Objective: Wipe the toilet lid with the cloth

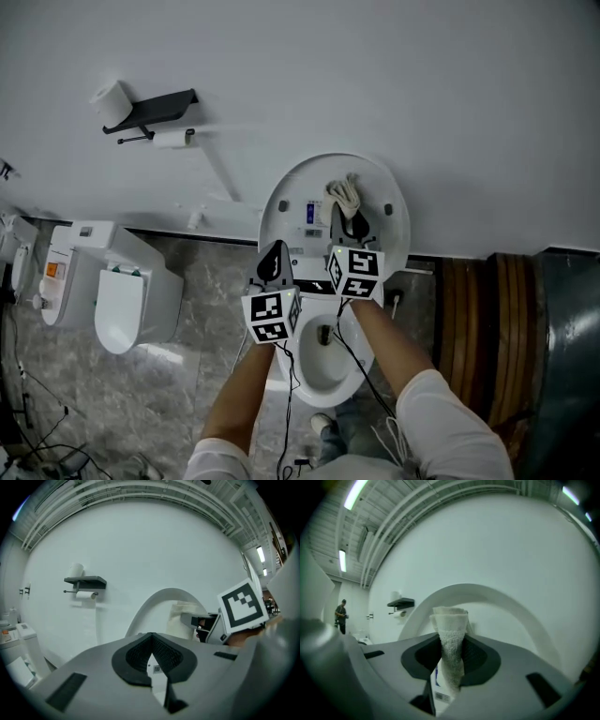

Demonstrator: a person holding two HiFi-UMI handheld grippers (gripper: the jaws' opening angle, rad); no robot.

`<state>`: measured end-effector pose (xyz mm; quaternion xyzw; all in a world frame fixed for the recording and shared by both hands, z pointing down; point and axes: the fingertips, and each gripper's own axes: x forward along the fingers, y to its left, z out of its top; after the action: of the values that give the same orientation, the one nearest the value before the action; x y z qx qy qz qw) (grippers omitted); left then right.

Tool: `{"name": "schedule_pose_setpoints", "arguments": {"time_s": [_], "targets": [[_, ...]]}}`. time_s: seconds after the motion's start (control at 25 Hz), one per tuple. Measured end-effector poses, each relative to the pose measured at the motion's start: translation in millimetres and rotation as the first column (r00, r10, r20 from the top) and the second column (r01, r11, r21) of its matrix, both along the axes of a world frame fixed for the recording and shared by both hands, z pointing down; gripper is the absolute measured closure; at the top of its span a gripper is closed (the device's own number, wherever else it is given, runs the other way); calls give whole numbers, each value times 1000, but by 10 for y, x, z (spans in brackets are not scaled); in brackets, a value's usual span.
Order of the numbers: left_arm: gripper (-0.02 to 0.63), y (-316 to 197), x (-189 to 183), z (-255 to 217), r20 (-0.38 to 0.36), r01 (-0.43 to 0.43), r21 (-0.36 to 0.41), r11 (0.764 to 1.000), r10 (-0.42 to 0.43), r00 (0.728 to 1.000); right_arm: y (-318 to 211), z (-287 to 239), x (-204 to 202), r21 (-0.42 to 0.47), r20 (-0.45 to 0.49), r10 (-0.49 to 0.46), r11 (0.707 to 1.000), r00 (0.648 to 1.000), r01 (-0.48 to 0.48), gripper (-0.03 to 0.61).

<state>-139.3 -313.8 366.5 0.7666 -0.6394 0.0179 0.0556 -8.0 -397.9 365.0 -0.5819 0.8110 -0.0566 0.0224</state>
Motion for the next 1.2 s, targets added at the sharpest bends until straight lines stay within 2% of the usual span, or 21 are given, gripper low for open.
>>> {"name": "schedule_pose_setpoints", "arguments": {"time_s": [0.08, 0.24, 0.32, 0.4, 0.6, 0.68, 0.8, 0.92, 1.04, 1.2], "targets": [[603, 36, -139, 107, 6, 22, -18, 1000, -22, 1000, 143, 97, -459, 17, -10, -112, 994, 994, 112, 491], [603, 142, -392, 239, 21, 60, -37, 998, -59, 998, 250, 341, -1292, -27, -37, -302, 953, 953, 301, 491], [603, 198, -491, 277, 23, 76, -42, 996, -75, 997, 175, 504, -1507, -82, -68, -327, 944, 943, 321, 491], [603, 235, -567, 292, 24, 90, -40, 995, -90, 996, 52, 624, -1525, -121, -95, -304, 949, 948, 293, 491], [603, 266, -558, 275, 10, 87, -36, 996, -87, 996, -105, 653, -1097, -102, -183, -220, 974, 958, 204, 491], [603, 243, -469, 290, 11, 68, -42, 997, -68, 998, -171, 688, -746, -102, -195, -133, 988, 972, 115, 491], [603, 206, -279, 328, 10, 32, -52, 998, -32, 999, -201, 770, -148, -118, -214, 3, 993, 977, -29, 491], [603, 145, -105, 359, 1, 10, -63, 998, -10, 1000, -130, 795, 355, -107, -240, 125, 982, 963, -154, 491], [603, 97, 51, 410, 4, -5, -77, 997, 6, 1000, -39, 859, 826, -127, -232, 240, 953, 943, -274, 491], [603, 45, 243, 411, -7, -30, -73, 997, 30, 1000, 71, 887, 1239, -145, -204, 321, 924, 925, -353, 491]]}}
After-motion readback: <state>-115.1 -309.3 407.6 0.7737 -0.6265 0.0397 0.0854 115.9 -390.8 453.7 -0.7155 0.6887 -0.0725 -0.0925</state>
